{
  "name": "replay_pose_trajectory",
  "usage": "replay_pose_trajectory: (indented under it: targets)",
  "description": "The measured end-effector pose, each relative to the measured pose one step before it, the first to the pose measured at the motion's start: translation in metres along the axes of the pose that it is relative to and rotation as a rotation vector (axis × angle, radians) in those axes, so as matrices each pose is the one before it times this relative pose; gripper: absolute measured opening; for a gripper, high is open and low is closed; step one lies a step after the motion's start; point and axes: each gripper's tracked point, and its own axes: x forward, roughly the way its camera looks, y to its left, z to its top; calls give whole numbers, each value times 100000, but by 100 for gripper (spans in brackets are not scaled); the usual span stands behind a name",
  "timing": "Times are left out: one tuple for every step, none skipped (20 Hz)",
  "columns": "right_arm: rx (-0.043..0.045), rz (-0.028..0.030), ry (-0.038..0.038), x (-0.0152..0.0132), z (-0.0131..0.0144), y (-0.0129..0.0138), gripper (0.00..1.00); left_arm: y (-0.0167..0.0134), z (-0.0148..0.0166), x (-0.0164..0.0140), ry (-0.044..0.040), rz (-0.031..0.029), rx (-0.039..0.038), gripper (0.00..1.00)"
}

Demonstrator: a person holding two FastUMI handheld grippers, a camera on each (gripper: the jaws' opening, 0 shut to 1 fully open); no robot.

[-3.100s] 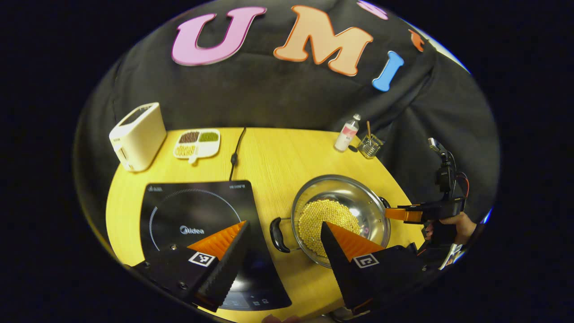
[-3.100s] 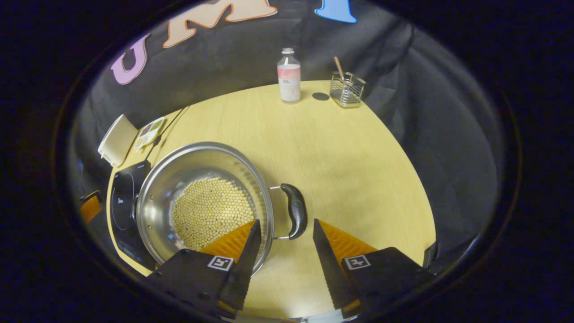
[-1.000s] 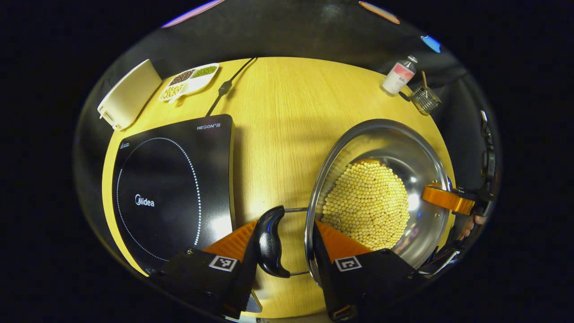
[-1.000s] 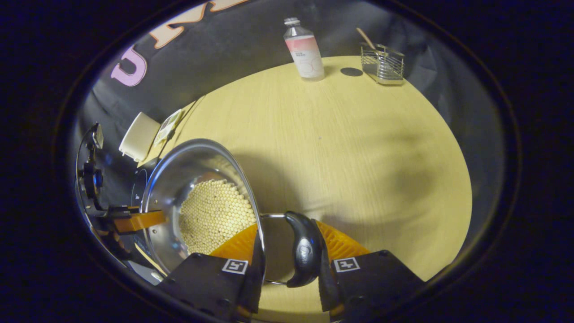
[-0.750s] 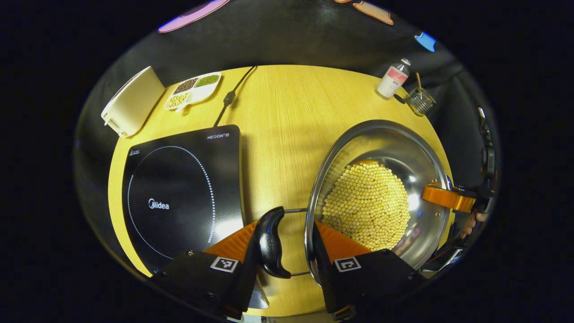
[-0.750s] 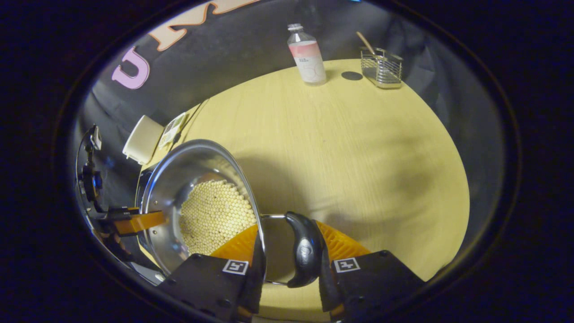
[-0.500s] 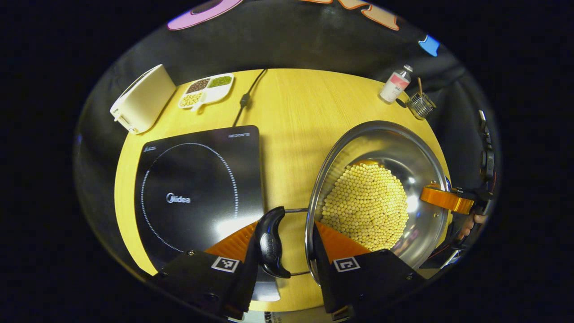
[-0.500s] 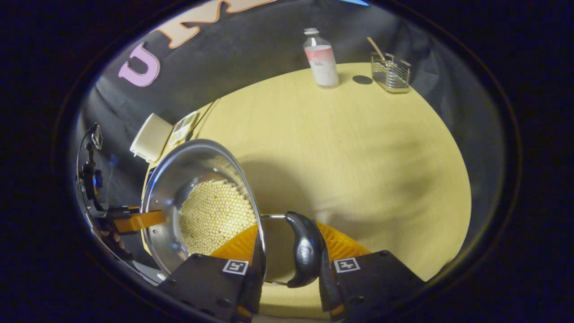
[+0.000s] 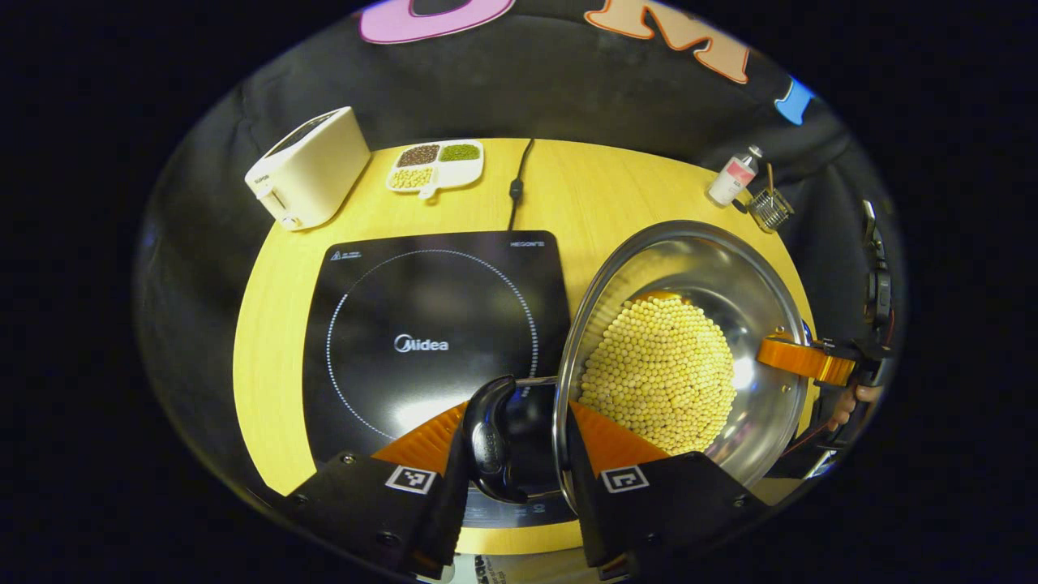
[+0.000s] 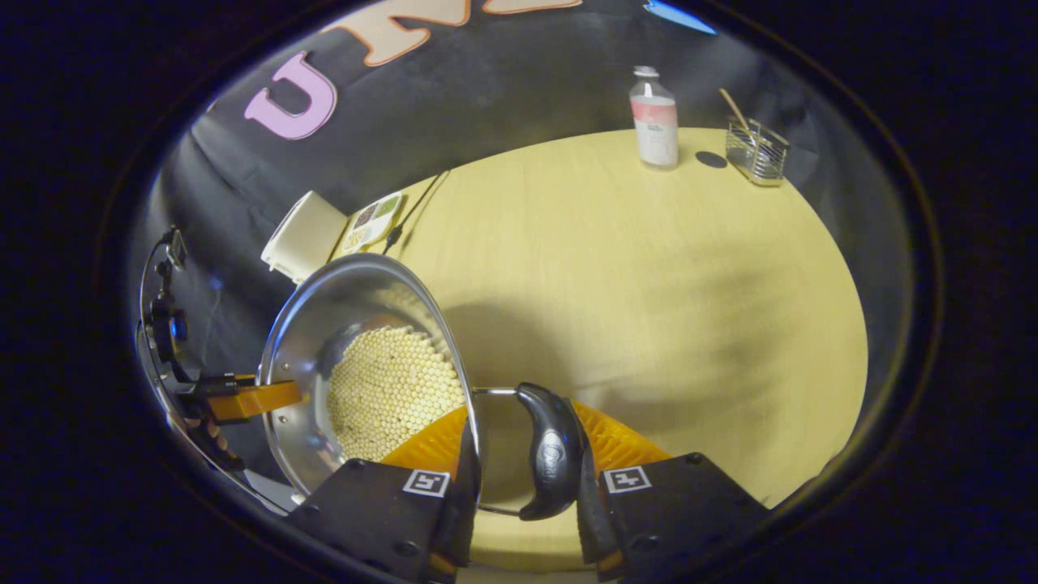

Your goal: First push the handle of the pot to place it horizontally, then grasp the pot with both hands and set it on the induction cooktop.

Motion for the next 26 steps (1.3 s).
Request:
replay_pose_trajectory:
  targets:
    - [-547, -1248, -134, 223, -341, 1203, 54, 1192, -204, 104, -86, -1400, -358, 59]
    - [341, -1673, -73, 89, -284, 1315, 54, 1282, -142, 27, 479, -1455, -57, 59]
    - [503, -1811, -182, -148, -446, 1200, 54, 1304, 32, 67, 761, -1554, 645, 59]
    - [-191, -1485, -779, -26, -276, 1304, 54, 1262, 295, 5, -705, -1615, 926, 59]
    - [389, -1280, -404, 213, -404, 1320, 54, 1254, 160, 112, -531, -1393, 1251, 59]
    - [1155, -1519, 162, 281, -331, 1148, 54, 1161, -19, 175, 746, -1287, 1123, 59]
    - [766, -1466, -207, 355, -271, 1008, 54, 1130, -111, 139, 769, -1191, 750, 59]
    - [82, -1398, 96, 326, -214, 965, 54, 1021, -86, 157, 971, -1195, 497, 59]
    - [1157, -608, -621, -128, 55, 986, 54, 833, 698, 118, -1420, -766, 939, 59]
    - [4, -919, -100, 361, -10, 884, 54, 835, 389, -316, -94, -236, 1913, 59]
    - [-252, -885, 29, 254, -37, 581, 54, 874, 36, 119, 604, -310, 1336, 59]
    - [1062, -207, 300, 78, 149, 569, 54, 596, 431, -69, -1047, -685, 945, 58]
    - [1773, -64, 79, 313, 66, 626, 54, 551, 468, 173, -994, -559, 405, 59]
    - [797, -400, 239, 168, 178, 655, 54, 548, 270, -10, 42, -99, 526, 59]
    - [-743, -392, 98, 267, 152, 577, 54, 655, 218, 7, -347, 262, 928, 59]
    - [-321, -182, -24, 276, 246, 638, 47, 657, 275, 35, -446, 302, 752, 59]
    - [327, 360, 351, 282, 32, 556, 54, 621, 251, 108, -1234, 449, 588, 58]
    - [176, 289, 471, 270, 69, 700, 54, 685, 273, -56, -831, 679, 343, 58]
    - [-952, 494, 103, 276, 71, 537, 54, 631, -73, -113, -25, 961, 392, 58]
    - [-111, 384, 137, 268, 203, 582, 54, 633, 122, -129, -744, 953, 678, 58]
    - [710, 364, 350, 206, -3, 371, 51, 560, 109, 66, -367, 881, 451, 58]
    - [151, 287, 194, 280, -23, 367, 54, 444, 57, -93, -375, 786, 898, 58]
    - [-196, 248, 297, 301, 88, 538, 54, 462, 161, -72, -541, 681, 897, 58]
    - [377, 313, 219, 224, 42, 418, 54, 385, 85, 10, -707, 704, 512, 58]
    - [592, 354, 51, 37, -101, 328, 48, 447, 184, 15, -1011, 549, 370, 58]
    - [280, 364, -249, 177, 102, 296, 48, 362, 66, -116, -652, 534, 448, 58]
